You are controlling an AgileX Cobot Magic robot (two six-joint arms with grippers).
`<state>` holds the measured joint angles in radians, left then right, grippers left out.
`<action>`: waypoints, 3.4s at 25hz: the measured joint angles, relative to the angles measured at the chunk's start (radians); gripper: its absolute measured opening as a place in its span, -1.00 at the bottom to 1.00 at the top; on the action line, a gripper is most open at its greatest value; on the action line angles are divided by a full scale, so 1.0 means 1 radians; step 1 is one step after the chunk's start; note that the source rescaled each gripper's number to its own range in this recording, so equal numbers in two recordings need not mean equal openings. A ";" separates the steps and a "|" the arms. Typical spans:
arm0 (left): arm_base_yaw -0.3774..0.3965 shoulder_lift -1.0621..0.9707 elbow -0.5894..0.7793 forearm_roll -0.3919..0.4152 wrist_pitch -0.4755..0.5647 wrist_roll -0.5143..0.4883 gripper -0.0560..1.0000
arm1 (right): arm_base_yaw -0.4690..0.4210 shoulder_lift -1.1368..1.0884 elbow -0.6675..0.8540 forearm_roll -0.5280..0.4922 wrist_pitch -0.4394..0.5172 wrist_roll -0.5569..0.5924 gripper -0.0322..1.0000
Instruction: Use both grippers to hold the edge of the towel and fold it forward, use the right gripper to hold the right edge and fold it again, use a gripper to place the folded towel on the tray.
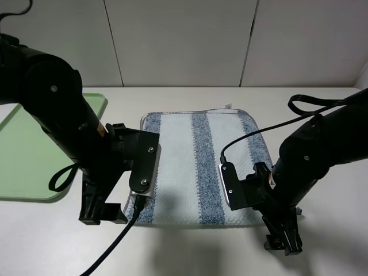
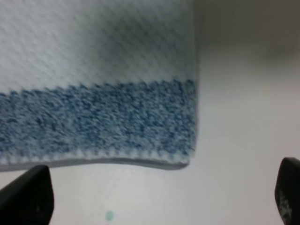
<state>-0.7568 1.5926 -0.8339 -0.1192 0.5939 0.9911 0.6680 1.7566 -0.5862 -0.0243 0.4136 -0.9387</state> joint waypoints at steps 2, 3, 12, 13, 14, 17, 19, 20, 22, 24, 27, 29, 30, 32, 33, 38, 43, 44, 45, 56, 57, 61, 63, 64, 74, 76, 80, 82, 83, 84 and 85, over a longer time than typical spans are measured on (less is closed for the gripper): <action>0.000 0.004 0.000 -0.001 -0.019 0.005 0.87 | 0.000 0.000 0.000 0.000 -0.002 0.000 1.00; 0.000 0.009 0.000 -0.002 -0.025 0.006 0.87 | 0.000 0.000 0.000 0.000 -0.003 0.000 1.00; -0.024 0.157 -0.042 -0.055 -0.013 0.008 0.85 | 0.000 0.001 0.000 0.008 -0.006 0.000 1.00; -0.038 0.173 -0.047 -0.056 -0.014 0.008 0.85 | 0.000 0.002 0.000 0.009 -0.007 0.000 1.00; -0.050 0.188 -0.050 -0.057 -0.025 0.008 0.85 | 0.000 0.002 0.000 0.009 -0.007 0.000 1.00; -0.083 0.236 -0.065 -0.060 -0.056 0.008 0.85 | 0.000 0.002 0.000 0.012 -0.008 0.000 1.00; -0.090 0.265 -0.079 -0.063 -0.063 0.003 0.85 | 0.000 0.002 0.000 0.016 -0.008 0.000 1.00; -0.090 0.278 -0.088 -0.063 -0.064 -0.002 0.85 | 0.000 0.002 0.000 0.024 -0.009 0.000 1.00; -0.090 0.296 -0.101 -0.063 -0.070 -0.010 0.85 | 0.000 0.002 0.000 0.024 -0.009 0.000 1.00; -0.090 0.308 -0.116 -0.063 -0.077 -0.011 0.85 | 0.000 0.002 0.000 0.024 -0.010 0.000 1.00; -0.090 0.331 -0.123 -0.059 -0.083 -0.013 0.85 | 0.000 0.002 0.000 0.024 -0.015 0.000 1.00; -0.090 0.353 -0.124 -0.055 -0.083 -0.015 0.84 | 0.000 0.002 0.000 0.024 -0.018 0.000 1.00; -0.090 0.360 -0.124 -0.054 -0.083 -0.015 0.83 | 0.000 0.002 0.000 0.024 -0.018 0.000 1.00; -0.090 0.369 -0.124 -0.053 -0.086 -0.015 0.82 | 0.000 0.002 0.000 0.024 -0.021 0.000 1.00; -0.090 0.369 -0.124 -0.052 -0.089 -0.015 0.80 | 0.000 0.002 0.000 0.024 -0.021 0.000 1.00; -0.090 0.369 -0.124 -0.048 -0.103 -0.015 0.57 | 0.000 0.002 0.000 0.024 -0.023 0.000 1.00; -0.090 0.369 -0.124 -0.048 -0.126 -0.015 0.17 | 0.000 0.002 0.000 0.030 -0.025 0.000 0.96; -0.090 0.369 -0.124 -0.048 -0.130 -0.015 0.07 | 0.000 0.002 0.000 0.030 -0.026 0.000 0.92; -0.090 0.369 -0.124 -0.048 -0.134 -0.015 -0.04 | 0.000 0.002 0.000 0.031 -0.028 0.000 0.85; -0.090 0.369 -0.124 -0.048 -0.135 -0.015 -0.88 | 0.000 0.004 0.000 0.032 -0.104 0.000 -0.87; -0.090 0.369 -0.124 -0.048 -0.135 -0.015 -0.88 | 0.000 0.004 0.000 0.032 -0.107 0.000 -0.93; -0.090 0.369 -0.124 -0.048 -0.138 -0.015 -0.89 | 0.000 0.004 0.000 0.031 -0.108 0.000 -0.93; -0.090 0.369 -0.124 -0.048 -0.141 -0.015 -0.89 | 0.000 0.004 0.000 0.031 -0.108 0.000 -0.93; -0.090 0.369 -0.124 -0.048 -0.141 -0.015 -0.89 | 0.000 0.004 0.000 0.031 -0.108 0.000 -0.93; -0.090 0.337 -0.130 -0.005 -0.055 -0.015 -0.89 | 0.000 -0.012 -0.001 0.024 -0.083 0.006 -0.93; -0.090 0.317 -0.133 -0.002 -0.031 -0.015 -0.89 | 0.000 -0.028 -0.001 0.024 -0.063 0.023 -0.93; -0.090 0.259 -0.134 -0.002 -0.001 -0.015 -0.89 | 0.000 -0.057 -0.001 0.024 -0.025 0.076 -0.93; -0.090 0.228 -0.134 -0.002 0.023 -0.015 -0.89 | 0.000 -0.076 -0.001 0.024 0.002 0.103 -0.93; -0.090 0.216 -0.134 -0.002 0.035 -0.015 -0.89 | 0.000 -0.090 -0.001 0.030 0.014 0.118 -0.93; -0.090 0.202 -0.134 -0.002 0.044 -0.015 -0.89 | 0.000 -0.106 -0.001 0.033 0.029 0.130 -0.93; -0.091 0.191 -0.134 -0.003 0.055 -0.015 -0.89 | 0.000 -0.126 0.000 0.036 0.044 0.137 -0.93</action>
<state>-0.8479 1.7841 -0.9676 -0.1223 0.6494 0.9762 0.6680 1.6310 -0.5863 0.0119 0.4577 -0.8013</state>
